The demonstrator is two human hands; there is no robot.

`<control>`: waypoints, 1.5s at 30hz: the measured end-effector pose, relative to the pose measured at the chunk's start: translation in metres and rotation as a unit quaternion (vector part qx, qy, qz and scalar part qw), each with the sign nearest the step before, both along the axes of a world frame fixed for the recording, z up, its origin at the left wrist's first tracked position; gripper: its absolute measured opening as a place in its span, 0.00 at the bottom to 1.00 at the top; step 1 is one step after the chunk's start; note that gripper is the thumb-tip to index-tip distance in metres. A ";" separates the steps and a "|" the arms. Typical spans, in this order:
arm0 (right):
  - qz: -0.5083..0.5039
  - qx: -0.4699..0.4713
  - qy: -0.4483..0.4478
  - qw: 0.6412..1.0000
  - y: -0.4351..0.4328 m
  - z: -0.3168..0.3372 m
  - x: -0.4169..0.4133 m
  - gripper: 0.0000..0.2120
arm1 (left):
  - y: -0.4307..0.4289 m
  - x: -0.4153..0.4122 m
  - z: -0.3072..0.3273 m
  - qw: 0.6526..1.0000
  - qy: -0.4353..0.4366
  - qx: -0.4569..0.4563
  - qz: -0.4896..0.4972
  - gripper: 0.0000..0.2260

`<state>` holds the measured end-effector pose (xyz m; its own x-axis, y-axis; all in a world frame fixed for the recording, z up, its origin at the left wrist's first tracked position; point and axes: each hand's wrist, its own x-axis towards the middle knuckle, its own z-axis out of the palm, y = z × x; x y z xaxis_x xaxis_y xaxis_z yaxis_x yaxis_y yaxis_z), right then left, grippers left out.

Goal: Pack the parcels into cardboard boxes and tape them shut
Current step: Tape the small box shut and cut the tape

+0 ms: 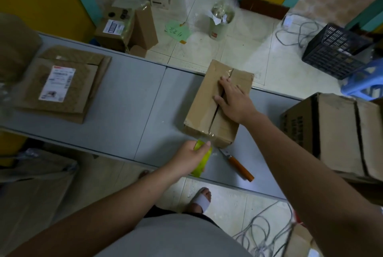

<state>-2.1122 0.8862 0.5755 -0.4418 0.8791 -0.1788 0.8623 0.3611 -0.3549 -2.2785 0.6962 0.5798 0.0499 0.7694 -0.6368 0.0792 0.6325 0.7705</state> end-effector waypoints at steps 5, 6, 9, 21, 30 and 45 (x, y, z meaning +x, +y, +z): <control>-0.005 0.009 -0.006 1.000 -0.001 -0.003 -0.002 0.32 | 0.004 0.001 -0.011 1.000 0.018 0.011 -0.003 0.13; -0.004 0.008 -0.004 1.000 -0.001 -0.003 -0.001 0.32 | 0.004 0.001 -0.013 1.000 0.020 0.012 -0.003 0.13; -0.031 -0.023 0.084 0.996 -0.003 0.007 0.003 0.29 | 0.002 0.001 -0.019 0.999 0.041 0.016 -0.016 0.14; -0.185 -0.144 0.028 0.972 -0.165 -0.031 0.076 0.23 | 0.009 -0.021 -0.014 0.990 0.114 0.067 -0.040 0.17; -0.189 -0.080 0.028 0.978 -0.182 -0.031 0.102 0.07 | 0.004 -0.036 -0.014 0.988 0.051 0.138 -0.040 0.25; -0.136 -0.047 0.137 0.980 -0.191 0.025 0.065 0.14 | 0.013 -0.036 -0.015 0.989 -0.065 0.094 -0.092 0.38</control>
<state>-2.0471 0.6956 0.6002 -0.2365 0.9562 -0.1727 0.7899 0.0857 -0.6072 -2.3149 0.7092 0.5648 0.2718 0.8442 -0.4619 0.0712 0.4611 0.8845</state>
